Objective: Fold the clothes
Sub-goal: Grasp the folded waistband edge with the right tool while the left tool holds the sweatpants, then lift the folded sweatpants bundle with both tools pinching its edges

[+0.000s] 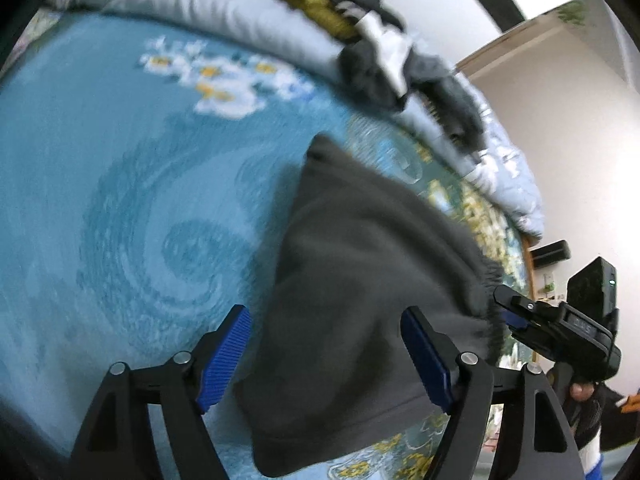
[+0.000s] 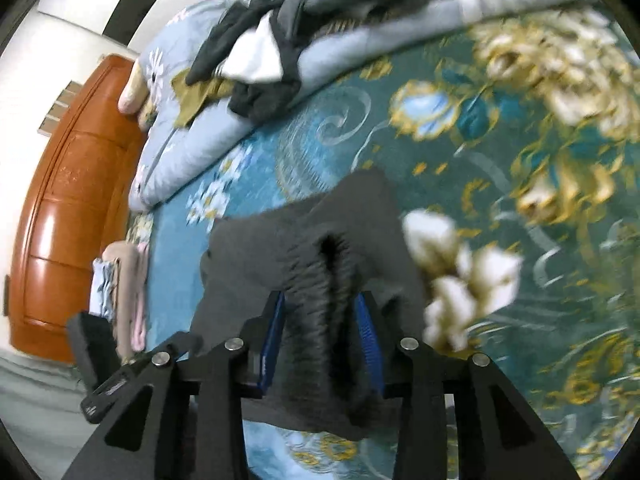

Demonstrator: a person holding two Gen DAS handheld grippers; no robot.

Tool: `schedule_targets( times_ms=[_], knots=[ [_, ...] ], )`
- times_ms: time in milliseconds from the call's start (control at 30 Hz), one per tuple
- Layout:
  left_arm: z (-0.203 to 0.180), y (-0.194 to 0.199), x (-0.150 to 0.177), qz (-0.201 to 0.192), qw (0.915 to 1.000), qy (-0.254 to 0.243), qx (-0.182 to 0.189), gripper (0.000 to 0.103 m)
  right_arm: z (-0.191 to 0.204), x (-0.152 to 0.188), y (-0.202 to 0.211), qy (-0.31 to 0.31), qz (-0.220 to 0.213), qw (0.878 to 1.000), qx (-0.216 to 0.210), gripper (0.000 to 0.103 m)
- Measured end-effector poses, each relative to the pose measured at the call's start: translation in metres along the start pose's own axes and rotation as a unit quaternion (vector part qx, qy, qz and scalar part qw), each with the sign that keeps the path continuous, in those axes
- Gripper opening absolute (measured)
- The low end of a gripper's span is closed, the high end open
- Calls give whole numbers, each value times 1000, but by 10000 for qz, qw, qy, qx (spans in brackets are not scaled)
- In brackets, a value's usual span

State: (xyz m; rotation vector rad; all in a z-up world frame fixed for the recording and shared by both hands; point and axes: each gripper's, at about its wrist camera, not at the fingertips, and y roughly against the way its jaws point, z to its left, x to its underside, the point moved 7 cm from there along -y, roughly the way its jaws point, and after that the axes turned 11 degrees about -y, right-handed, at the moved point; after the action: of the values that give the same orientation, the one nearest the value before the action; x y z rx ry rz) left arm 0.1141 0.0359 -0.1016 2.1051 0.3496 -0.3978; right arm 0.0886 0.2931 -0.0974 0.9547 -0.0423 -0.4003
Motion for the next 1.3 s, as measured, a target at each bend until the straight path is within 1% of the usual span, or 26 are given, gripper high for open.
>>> schedule_targets(
  times_ms=[67,100,133,200,233,267,300,333,367,433,567,700,800,900,933,967,1000,1033,1067,1100,1133,1167,1233,1300],
  knots=[
    [-6,8,-5,-205,9997,-83,131,80,-4,-7,16,-51,-252,9996,102,39],
    [-10,11,-7,-279,9993,-129,216,80,-2,-7,21,-44,-284,9996,56,39],
    [-13,14,-9,-353,9988,-174,301,80,5,-5,21,10,-236,9997,-38,39],
    [-25,15,-10,-402,9974,-412,438,80,25,10,19,310,-51,9992,-230,39],
    [-32,14,-11,-380,9966,-573,462,80,36,22,14,533,93,9981,-281,39],
    [-37,12,-11,-336,9959,-706,459,80,45,34,5,828,293,9958,-259,42],
    [-42,9,-10,-265,9953,-829,433,80,55,47,-3,1124,494,9922,-235,48],
    [-47,5,-9,-186,9945,-954,401,80,58,55,-10,1392,595,9884,-120,50],
    [-49,2,-8,-119,9940,-1020,372,80,57,60,-15,1605,636,9850,54,50],
    [-52,-4,-6,20,9936,-1080,324,80,50,57,-18,1570,569,9858,144,50],
    [-42,-18,5,373,9945,-975,83,80,38,53,-27,1224,449,9914,75,50],
    [-29,-29,13,658,9950,-746,-58,80,25,49,-37,875,329,9956,5,50],
    [-22,-31,15,734,9955,-592,-94,80,19,47,-40,695,263,9972,-33,51],
    [-22,-26,12,599,9969,-515,-36,80,27,48,-30,932,308,9952,-38,51],
    [-21,-24,11,544,9975,-460,9,80,27,45,-25,984,228,9949,-43,51],
    [-16,-24,11,528,9980,-356,-5,82,27,41,-20,1035,146,9945,-48,55],
    [-11,-24,10,525,9983,-238,-42,82,27,38,-15,1085,63,9941,-53,64],
    [-6,-24,10,523,9985,-120,-79,82,27,35,-10,1136,-19,9935,-57,69],
    [0,-26,12,564,9984,30,-56,82,21,31,-7,1107,-108,9938,11,76],
    [5,-29,13,621,9979,191,-13,82,12,28,-7,1009,-103,9948,29,78],
    [9,-30,15,656,9972,348,75,82,4,26,-8,910,-95,9958,46,78],
    [12,-31,16,684,9962,504,178,82,-5,26,-11,767,4,9971,-4,78],
    [14,-32,16,684,9957,575,228,85,-20,29,-19,531,211,9983,-96,78],
    [15,-35,18,716,9954,593,240,90,-25,32,-26,444,332,9982,-230,78]
  ],
)
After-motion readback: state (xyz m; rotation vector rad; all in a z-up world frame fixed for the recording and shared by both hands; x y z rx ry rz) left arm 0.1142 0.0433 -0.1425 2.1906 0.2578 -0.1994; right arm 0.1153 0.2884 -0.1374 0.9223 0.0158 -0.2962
